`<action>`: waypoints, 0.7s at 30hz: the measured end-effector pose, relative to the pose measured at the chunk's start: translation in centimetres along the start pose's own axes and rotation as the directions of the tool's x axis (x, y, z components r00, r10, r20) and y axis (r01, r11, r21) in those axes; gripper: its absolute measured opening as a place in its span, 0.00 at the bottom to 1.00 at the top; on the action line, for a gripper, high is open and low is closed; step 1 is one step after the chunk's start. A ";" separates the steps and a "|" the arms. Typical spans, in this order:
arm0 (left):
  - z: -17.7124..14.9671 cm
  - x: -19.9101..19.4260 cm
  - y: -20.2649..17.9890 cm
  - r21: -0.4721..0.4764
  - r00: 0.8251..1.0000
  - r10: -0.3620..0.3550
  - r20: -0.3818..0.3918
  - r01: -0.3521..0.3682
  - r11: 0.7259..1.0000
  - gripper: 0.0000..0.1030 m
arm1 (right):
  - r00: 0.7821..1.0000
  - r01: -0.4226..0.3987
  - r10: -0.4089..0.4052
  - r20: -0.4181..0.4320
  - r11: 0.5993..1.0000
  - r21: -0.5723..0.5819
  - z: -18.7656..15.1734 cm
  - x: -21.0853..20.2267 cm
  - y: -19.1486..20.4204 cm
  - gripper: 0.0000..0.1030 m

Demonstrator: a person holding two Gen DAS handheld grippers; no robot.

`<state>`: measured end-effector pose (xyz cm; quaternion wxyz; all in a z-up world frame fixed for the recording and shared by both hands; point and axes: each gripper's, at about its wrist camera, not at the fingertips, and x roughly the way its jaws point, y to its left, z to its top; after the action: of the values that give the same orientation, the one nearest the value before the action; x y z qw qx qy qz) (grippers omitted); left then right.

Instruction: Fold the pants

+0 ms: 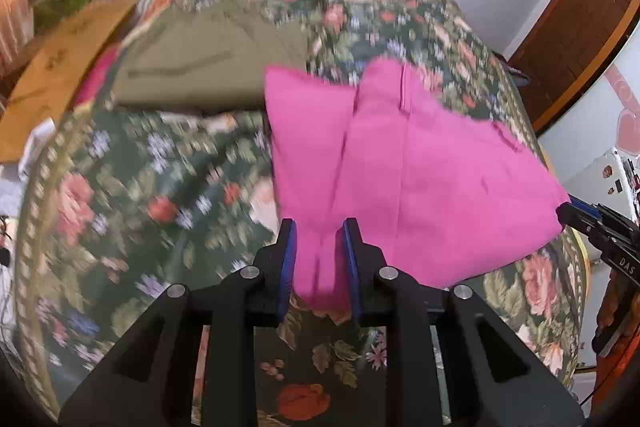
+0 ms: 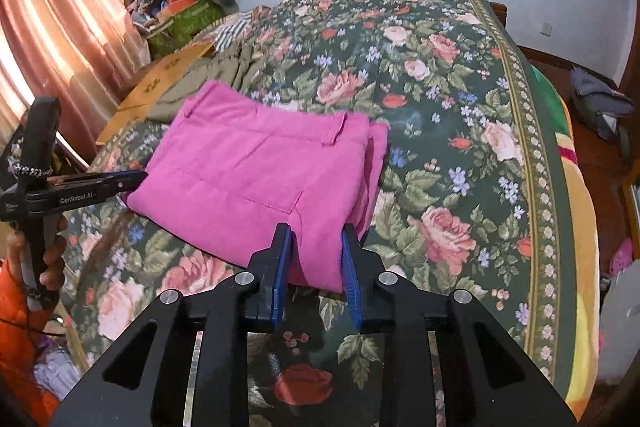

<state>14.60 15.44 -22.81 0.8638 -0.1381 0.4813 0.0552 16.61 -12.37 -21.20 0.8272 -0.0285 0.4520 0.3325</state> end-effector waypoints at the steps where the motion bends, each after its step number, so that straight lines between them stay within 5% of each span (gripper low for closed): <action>1: 0.3 -0.5 -0.1 0.004 1.000 -0.004 0.016 0.004 1.000 0.21 | 1.000 0.007 -0.007 0.006 1.000 -0.003 0.3 -0.2 -0.1 0.22; 9: 4.0 -0.9 -3.6 0.090 0.996 -0.053 0.069 0.047 0.995 0.25 | 0.998 0.054 -0.052 0.044 0.998 -0.038 3.7 0.7 -0.9 0.26; 11: 4.4 -0.2 -3.9 0.092 0.996 -0.062 0.061 0.056 0.994 0.36 | 0.998 0.060 -0.058 0.032 0.997 -0.049 4.4 1.6 -1.1 0.34; 13: 4.9 0.6 -3.6 0.065 0.997 -0.050 0.051 0.047 0.997 0.60 | 0.999 0.050 -0.050 0.009 0.998 -0.043 4.9 2.5 -1.3 0.38; 18: 4.5 1.6 -1.6 0.011 0.999 -0.018 0.028 0.017 1.000 0.79 | 0.999 0.025 -0.026 -0.036 1.000 -0.015 4.9 3.9 -2.2 0.43; 21: 3.8 2.7 0.0 -0.038 0.998 -0.048 -0.027 0.047 0.998 0.82 | 0.998 -0.001 0.003 -0.069 1.000 0.023 4.6 4.8 -2.9 0.43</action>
<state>19.15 16.45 -23.20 0.8554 -0.1663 0.4888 0.0414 23.44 -10.54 -22.92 0.8110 -0.0298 0.4843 0.3269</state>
